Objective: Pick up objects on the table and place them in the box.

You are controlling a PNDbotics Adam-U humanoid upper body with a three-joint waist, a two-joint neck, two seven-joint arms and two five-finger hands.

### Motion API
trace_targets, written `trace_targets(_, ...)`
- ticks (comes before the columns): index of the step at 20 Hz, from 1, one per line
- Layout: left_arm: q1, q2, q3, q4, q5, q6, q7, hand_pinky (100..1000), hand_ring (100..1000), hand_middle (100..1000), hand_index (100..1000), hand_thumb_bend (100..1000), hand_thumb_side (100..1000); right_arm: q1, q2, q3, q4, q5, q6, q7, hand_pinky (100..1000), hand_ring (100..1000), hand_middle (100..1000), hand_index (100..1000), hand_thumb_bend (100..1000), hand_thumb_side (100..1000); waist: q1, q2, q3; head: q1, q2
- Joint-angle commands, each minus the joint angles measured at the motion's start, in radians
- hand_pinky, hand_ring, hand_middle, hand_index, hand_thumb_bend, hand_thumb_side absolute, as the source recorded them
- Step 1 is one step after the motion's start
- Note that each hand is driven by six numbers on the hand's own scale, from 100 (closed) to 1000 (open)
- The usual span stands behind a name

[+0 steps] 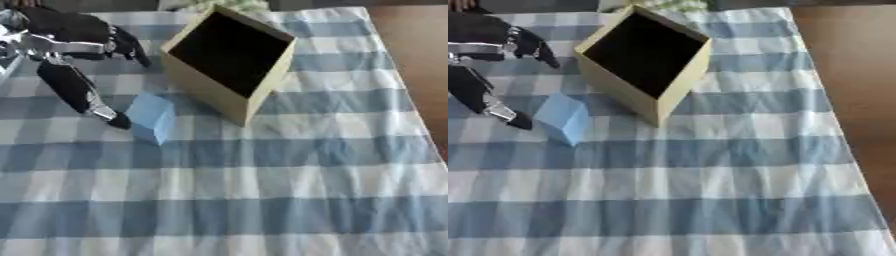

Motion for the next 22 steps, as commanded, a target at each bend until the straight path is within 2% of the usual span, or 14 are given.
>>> trace_targets(1, -0.025, 0.001, 0.005, 0.023, 0.001, -0.053, -0.062, 724, 839, 833, 899, 671, 685, -0.007, -0.010, -0.013, -0.008, -0.010, 0.002, -0.006, 733, 692, 623, 827, 100, 888, -0.002, -0.018, -0.003, 0.006, -0.001)
trace_targets(10, -0.027, -0.044, 0.004, 0.121, -0.074, -0.073, -0.040, 727, 853, 853, 895, 689, 688, -0.008, -0.001, -0.019, -0.010, -0.017, 0.005, -0.009, 732, 690, 620, 826, 100, 892, -0.006, -0.006, -0.018, 0.015, -0.010)
trace_targets(16, -0.023, -0.054, -0.007, 0.147, -0.082, -0.106, -0.063, 736, 862, 866, 897, 653, 662, -0.009, -0.001, -0.024, -0.009, -0.020, 0.008, -0.013, 730, 688, 618, 826, 100, 893, -0.008, 0.003, -0.025, 0.020, -0.008)
trace_targets(22, -0.025, -0.064, -0.001, 0.167, -0.106, -0.114, -0.059, 726, 856, 859, 890, 669, 657, -0.010, 0.005, -0.027, -0.009, -0.024, 0.011, -0.017, 730, 686, 616, 825, 100, 895, -0.009, 0.009, -0.029, 0.025, -0.011)
